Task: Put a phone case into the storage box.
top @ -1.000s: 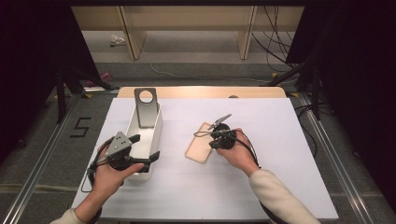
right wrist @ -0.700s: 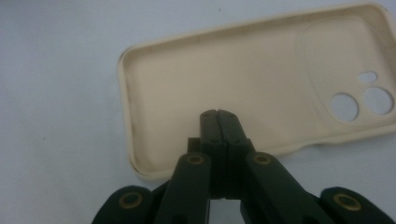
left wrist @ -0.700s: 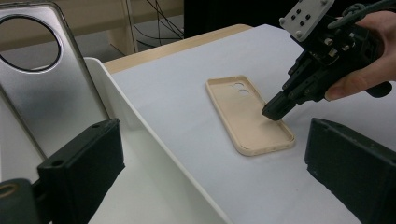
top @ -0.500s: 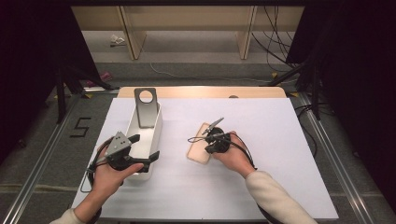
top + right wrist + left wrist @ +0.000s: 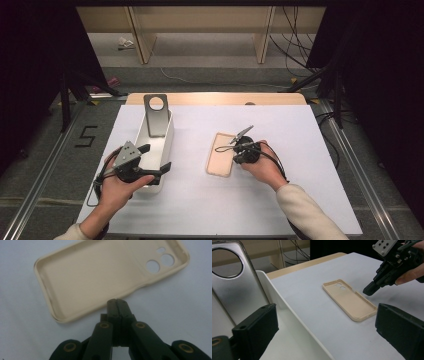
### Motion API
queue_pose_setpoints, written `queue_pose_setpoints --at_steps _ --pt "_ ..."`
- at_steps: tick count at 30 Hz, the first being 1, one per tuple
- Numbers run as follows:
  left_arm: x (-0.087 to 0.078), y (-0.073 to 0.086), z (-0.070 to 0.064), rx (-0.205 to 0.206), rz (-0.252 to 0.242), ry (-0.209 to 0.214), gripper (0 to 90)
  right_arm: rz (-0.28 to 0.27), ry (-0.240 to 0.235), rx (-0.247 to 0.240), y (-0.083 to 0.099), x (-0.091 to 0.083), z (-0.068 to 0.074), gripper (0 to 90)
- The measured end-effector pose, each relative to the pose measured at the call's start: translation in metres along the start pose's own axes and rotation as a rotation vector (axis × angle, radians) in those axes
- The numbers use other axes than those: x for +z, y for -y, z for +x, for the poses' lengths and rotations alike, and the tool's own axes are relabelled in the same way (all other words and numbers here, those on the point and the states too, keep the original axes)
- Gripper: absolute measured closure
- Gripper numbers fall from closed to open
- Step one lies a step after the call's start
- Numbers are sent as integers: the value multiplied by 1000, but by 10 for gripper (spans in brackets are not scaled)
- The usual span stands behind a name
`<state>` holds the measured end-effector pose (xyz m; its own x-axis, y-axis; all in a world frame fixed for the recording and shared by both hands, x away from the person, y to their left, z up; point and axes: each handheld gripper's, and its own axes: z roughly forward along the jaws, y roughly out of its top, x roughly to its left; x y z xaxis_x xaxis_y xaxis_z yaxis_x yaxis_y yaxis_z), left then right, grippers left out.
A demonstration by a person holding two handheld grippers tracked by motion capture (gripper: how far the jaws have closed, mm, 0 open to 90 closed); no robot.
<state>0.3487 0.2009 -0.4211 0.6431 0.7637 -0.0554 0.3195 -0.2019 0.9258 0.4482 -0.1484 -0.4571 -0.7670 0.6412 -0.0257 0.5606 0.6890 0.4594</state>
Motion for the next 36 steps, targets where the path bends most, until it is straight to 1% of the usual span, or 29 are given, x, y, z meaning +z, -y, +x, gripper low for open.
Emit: queue_pose_setpoints --at_steps 4,6,7,8,9,10,11,13,14,16,18,19,21,23,25,26,28,29,32,33,34,35,36 --pt "0 0 0 -1 -1 -2 41 -28 3 -4 -5 -5 2 900" --pt "0 0 0 -1 -2 -2 41 -39 -7 -30 -7 -7 4 900" --pt "0 0 0 -1 -1 -2 41 -40 -8 -57 -8 -7 6 855" --pt "0 0 0 -1 -1 -1 41 -34 -13 -95 -10 -8 9 812" --pt "0 0 0 1 1 0 41 -29 -16 -143 -12 -9 12 772" --pt "0 0 0 2 2 0 41 -33 -15 -182 -14 -10 15 749" --pt "0 0 0 1 1 0 41 -29 -19 -212 -17 -11 19 709" --pt "0 0 0 1 -2 0 41 -14 -21 -257 -22 -12 26 607" --pt "0 0 0 1 -2 -1 41 -4 -18 -285 -24 -12 30 571" --pt "0 0 0 0 -2 -1 41 16 -23 -324 -27 -9 36 488" --pt "0 0 0 0 -1 1 40 38 -16 -345 -28 -7 42 405" --pt "0 0 0 1 -1 1 41 56 -12 -364 -29 -6 44 380" --pt "0 0 -1 2 -1 0 40 82 -14 -396 -30 -4 48 354" --pt "0 0 -1 3 0 1 40 108 -9 -425 -31 -2 52 347" --pt "0 0 -1 2 -1 1 40 135 6 -458 -33 1 56 347" --pt "0 0 -1 3 0 1 40 145 13 -458 -34 2 58 345" --pt "0 0 -1 2 0 2 40 155 16 -474 -36 4 61 345" --pt "0 0 -1 2 -1 2 40 158 22 -489 -37 5 62 346" --pt "0 0 -1 1 -1 1 40 181 36 -501 -40 7 65 355" --pt "0 0 -1 1 -1 1 40 185 40 -495 -41 9 67 361" --pt "0 0 -1 2 -1 2 40 193 40 -506 -42 9 68 368" --pt "0 0 -1 1 -1 2 40 204 40 -505 -43 10 70 377" --pt "0 0 -1 1 -1 2 40 215 37 -523 -44 12 71 385"
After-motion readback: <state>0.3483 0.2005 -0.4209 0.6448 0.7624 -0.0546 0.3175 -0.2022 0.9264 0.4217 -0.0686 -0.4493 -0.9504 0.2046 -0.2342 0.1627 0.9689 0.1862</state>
